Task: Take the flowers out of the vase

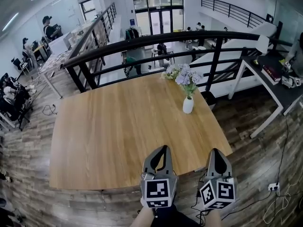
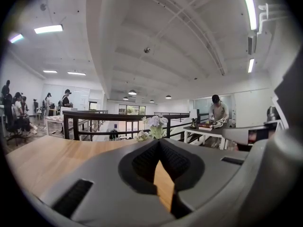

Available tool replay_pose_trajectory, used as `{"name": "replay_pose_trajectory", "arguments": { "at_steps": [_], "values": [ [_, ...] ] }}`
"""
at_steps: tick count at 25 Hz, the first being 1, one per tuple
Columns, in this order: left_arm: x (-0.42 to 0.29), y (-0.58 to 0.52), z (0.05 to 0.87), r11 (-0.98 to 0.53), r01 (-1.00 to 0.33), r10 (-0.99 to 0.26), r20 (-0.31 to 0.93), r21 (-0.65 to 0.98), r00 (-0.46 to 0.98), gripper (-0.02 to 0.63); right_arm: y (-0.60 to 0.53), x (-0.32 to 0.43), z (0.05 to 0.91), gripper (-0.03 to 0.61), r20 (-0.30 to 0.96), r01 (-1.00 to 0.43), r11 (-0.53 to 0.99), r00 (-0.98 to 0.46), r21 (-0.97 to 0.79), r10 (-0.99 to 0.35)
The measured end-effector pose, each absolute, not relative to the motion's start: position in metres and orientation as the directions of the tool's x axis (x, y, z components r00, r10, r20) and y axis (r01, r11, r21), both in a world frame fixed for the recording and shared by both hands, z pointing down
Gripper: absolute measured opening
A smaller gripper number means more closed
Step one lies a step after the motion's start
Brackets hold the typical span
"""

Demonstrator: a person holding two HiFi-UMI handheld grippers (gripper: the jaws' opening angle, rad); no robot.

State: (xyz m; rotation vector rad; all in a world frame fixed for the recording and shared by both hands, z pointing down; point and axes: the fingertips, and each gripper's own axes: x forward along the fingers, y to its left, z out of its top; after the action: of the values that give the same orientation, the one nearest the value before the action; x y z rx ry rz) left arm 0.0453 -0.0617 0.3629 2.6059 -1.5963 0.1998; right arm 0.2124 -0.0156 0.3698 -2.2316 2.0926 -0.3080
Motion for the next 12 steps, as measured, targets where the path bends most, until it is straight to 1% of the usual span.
{"name": "replay_pose_trajectory", "arguments": {
  "at_steps": [12],
  "values": [
    [0.051, -0.106, 0.369, -0.455, -0.891, -0.879, 0.16, 0.005, 0.45, 0.036, -0.063, 0.218, 0.377, 0.006, 0.119, -0.98, -0.076, 0.055, -0.182, -0.991]
  ]
}}
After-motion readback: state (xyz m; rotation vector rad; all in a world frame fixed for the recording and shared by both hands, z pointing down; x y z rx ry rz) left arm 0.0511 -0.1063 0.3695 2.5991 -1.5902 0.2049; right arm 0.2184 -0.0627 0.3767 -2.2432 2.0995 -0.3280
